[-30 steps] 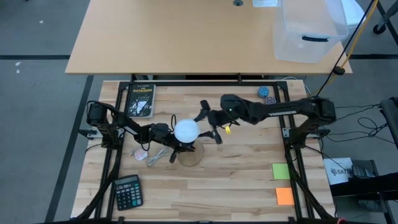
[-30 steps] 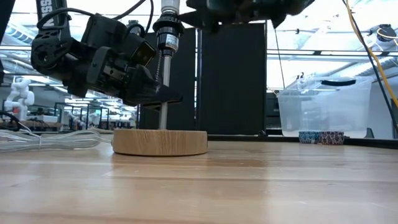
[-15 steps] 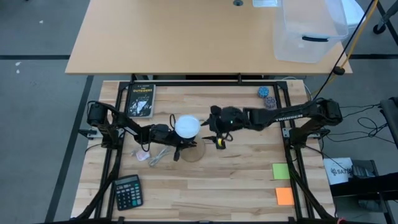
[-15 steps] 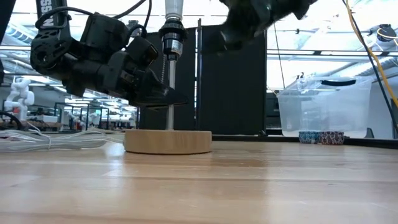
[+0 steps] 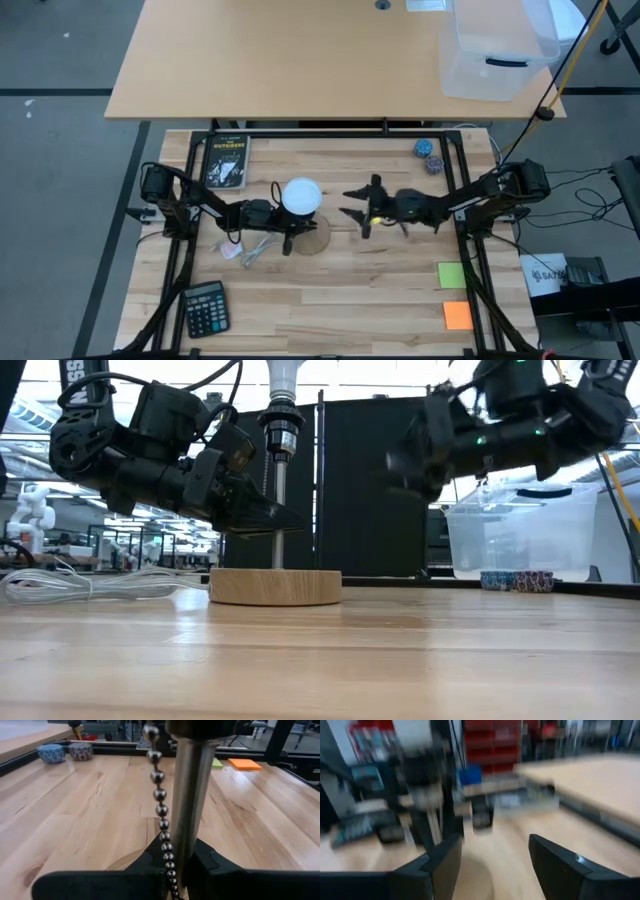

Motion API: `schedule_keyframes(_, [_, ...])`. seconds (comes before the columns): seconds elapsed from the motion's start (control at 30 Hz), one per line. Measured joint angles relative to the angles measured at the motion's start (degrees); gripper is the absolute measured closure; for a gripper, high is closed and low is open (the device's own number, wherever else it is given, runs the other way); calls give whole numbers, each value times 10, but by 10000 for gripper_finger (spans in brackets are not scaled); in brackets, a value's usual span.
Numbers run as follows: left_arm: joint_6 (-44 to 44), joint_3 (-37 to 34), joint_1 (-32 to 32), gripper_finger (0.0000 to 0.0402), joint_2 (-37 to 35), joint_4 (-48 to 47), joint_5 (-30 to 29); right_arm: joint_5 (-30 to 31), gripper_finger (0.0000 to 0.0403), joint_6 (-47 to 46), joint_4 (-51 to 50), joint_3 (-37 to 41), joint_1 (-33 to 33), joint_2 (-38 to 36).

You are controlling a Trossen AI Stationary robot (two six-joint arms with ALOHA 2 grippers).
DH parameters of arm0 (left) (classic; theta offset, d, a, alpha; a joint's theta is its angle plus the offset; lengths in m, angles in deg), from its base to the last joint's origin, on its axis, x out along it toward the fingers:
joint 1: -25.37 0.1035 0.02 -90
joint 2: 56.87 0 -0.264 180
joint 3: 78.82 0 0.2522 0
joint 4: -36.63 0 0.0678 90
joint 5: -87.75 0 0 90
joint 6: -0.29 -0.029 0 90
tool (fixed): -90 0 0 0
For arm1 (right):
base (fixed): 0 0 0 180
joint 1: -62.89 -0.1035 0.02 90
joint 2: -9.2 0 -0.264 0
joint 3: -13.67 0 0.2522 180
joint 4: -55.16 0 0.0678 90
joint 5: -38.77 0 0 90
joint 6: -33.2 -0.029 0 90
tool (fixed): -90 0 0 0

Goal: Screw lightbulb
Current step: Remove the lightbulb from the lamp base

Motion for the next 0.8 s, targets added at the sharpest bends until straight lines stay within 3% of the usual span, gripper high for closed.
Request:
schedule_keyframes(0.13, [0, 0, 0, 370, 0, 3, -7, -3, 187, 36, 61, -14, -6, 0])
schedule_keyframes(0.4, [6, 0, 0, 370, 0, 4, -58, -4, 177, 80, -14, -108, -40, 12])
schedule_keyframes(0.63, [8, 0, 0, 370, 0, 4, -65, 2, 146, 98, -28, -148, -45, 13])
schedule_keyframes(0.8, [11, 0, 0, 370, -1, 4, -75, 18, 131, 80, -95, -183, -41, 13])
